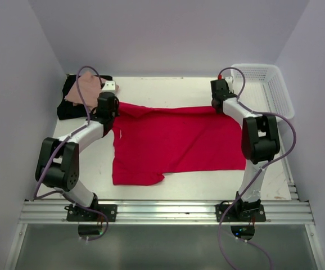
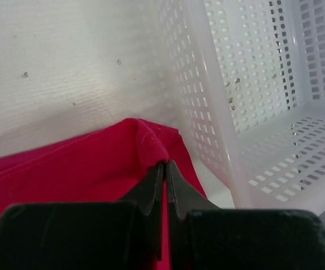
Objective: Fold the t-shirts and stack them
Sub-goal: Fold the tshirt
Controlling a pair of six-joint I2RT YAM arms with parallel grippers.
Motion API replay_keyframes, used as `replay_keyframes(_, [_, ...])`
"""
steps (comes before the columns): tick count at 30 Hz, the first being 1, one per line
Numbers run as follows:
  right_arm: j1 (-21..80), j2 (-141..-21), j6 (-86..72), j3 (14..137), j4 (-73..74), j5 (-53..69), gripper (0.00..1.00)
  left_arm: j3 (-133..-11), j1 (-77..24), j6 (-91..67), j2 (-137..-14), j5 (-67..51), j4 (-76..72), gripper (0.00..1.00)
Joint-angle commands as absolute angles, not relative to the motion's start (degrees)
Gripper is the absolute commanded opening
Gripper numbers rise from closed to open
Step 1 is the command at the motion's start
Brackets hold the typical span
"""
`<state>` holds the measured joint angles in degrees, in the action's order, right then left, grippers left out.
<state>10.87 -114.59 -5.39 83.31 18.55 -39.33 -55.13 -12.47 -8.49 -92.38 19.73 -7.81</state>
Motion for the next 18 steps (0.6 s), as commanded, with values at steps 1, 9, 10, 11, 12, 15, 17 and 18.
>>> replay_keyframes(1, [10.81, -109.78, -6.24, 82.44, 18.72, -39.11, 0.00, -54.58, -13.01, -10.37, -89.30, 21.97, -8.61, 0.00])
replay_keyframes(9, [10.72, -108.63, -7.64, 81.65, 23.38, -37.53, 0.00, -53.09, -14.67, -11.60, -87.80, 23.73, -6.77, 0.00])
replay_keyframes(10, [10.72, -108.55, -7.99, 81.48, 23.90, -37.44, 0.00, -52.74, -14.85, -11.95, -87.54, 23.82, -6.42, 0.00])
replay_keyframes(11, [10.72, -108.46, -8.00, 81.21, 24.34, -37.44, 0.00, -52.47, -14.85, -12.13, -87.19, 23.99, -6.24, 0.00])
replay_keyframes(12, [10.72, -108.37, -8.26, 80.78, 24.52, -37.27, 0.00, -52.21, -15.11, -12.22, -87.01, 24.17, -6.15, 0.00])
replay_keyframes(15, [10.72, -107.93, -8.44, 80.16, 25.75, -37.35, 0.00, -51.42, -15.64, -12.66, -85.79, 24.96, -5.71, 0.00])
replay_keyframes(17, [10.72, -107.67, -8.35, 80.16, 26.45, -37.44, 0.00, -51.15, -15.82, -13.18, -85.34, 25.05, -4.93, 0.00])
replay_keyframes(18, [10.72, -107.67, -8.44, 80.07, 26.63, -37.62, 0.00, -50.98, -15.91, -13.36, -84.73, 25.31, -4.66, 0.00])
